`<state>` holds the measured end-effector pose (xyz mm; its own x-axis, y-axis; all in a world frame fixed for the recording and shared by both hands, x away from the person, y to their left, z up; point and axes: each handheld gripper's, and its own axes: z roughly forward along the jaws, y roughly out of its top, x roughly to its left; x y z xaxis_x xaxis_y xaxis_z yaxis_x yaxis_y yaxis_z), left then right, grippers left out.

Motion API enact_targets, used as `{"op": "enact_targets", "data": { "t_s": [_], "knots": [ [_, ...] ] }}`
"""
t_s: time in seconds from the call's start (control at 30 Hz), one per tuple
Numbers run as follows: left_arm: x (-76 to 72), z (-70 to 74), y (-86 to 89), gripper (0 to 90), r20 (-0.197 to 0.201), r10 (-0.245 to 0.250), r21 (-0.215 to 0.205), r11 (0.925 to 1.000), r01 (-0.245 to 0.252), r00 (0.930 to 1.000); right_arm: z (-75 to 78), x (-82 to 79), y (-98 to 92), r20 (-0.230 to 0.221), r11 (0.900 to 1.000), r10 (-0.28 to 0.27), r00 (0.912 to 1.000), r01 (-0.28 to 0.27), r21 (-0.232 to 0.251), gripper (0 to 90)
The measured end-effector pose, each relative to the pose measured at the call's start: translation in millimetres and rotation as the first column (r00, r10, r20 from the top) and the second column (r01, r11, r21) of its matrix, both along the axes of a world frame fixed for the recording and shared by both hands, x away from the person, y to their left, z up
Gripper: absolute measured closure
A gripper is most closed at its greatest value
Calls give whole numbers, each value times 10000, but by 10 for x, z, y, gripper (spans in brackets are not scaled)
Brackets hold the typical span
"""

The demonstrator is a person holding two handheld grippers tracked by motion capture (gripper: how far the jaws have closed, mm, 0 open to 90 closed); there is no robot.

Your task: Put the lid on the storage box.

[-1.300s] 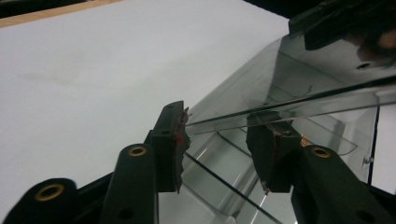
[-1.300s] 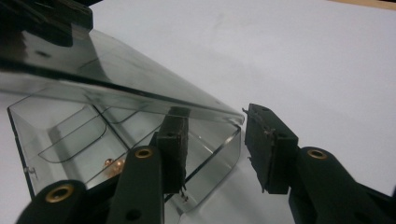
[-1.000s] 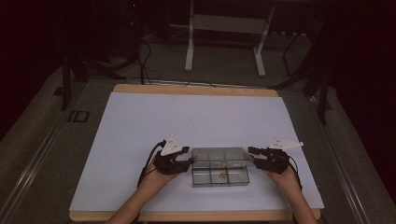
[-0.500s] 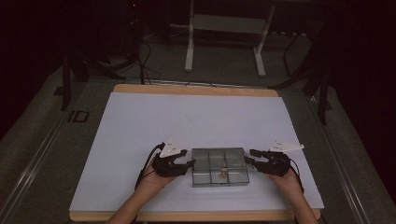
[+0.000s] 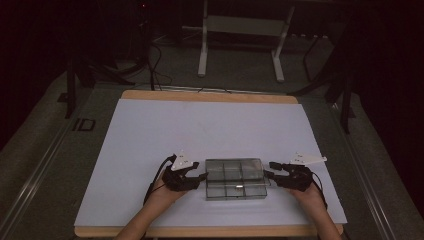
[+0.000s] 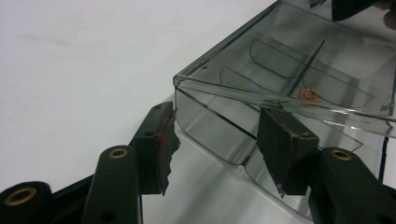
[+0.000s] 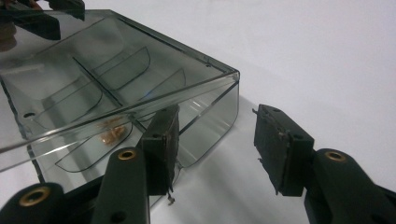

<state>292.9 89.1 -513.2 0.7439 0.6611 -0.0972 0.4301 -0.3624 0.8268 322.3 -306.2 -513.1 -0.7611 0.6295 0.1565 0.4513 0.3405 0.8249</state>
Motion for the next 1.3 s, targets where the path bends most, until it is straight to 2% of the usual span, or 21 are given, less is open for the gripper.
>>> {"op": "enact_targets", "data": {
  "t_s": [0.3,0.4,0.43,0.53,0.73,1.07,1.17,1.27,1.3],
  "knots": [
    [7,-55,5,475,-177,-12,126,9999,14,9998,-29,-8,-21,2,9998,-96,10000,96,-185,495],
    [16,-78,13,475,-186,42,246,9997,-37,9998,-33,-5,-42,-35,9999,-153,9999,153,-62,494],
    [36,-124,34,475,-298,171,334,9993,-161,9994,-37,0,-47,16,9997,-195,9998,195,-159,488],
    [63,-157,89,474,-396,325,111,9994,-321,9987,-43,6,-61,14,9995,-260,9997,261,-168,488],
    [87,-134,154,457,-252,473,-123,9988,-476,9986,-34,10,-89,95,9991,-349,9993,351,-237,463],
    [65,-80,156,405,-188,354,-422,9985,-362,9992,-4,8,-111,314,9983,-499,9983,508,-286,384],
    [75,-91,152,241,-321,166,-494,9986,-182,9993,8,11,-115,402,9981,-572,9976,581,-206,309],
    [91,-110,154,142,-497,125,-597,9981,-154,9987,17,9,-125,397,9987,-516,9979,516,8,255],
    [93,-115,156,140,-511,89,-618,9980,-121,9987,19,9,-130,358,9989,-470,9983,468,68,225]
  ]
}}
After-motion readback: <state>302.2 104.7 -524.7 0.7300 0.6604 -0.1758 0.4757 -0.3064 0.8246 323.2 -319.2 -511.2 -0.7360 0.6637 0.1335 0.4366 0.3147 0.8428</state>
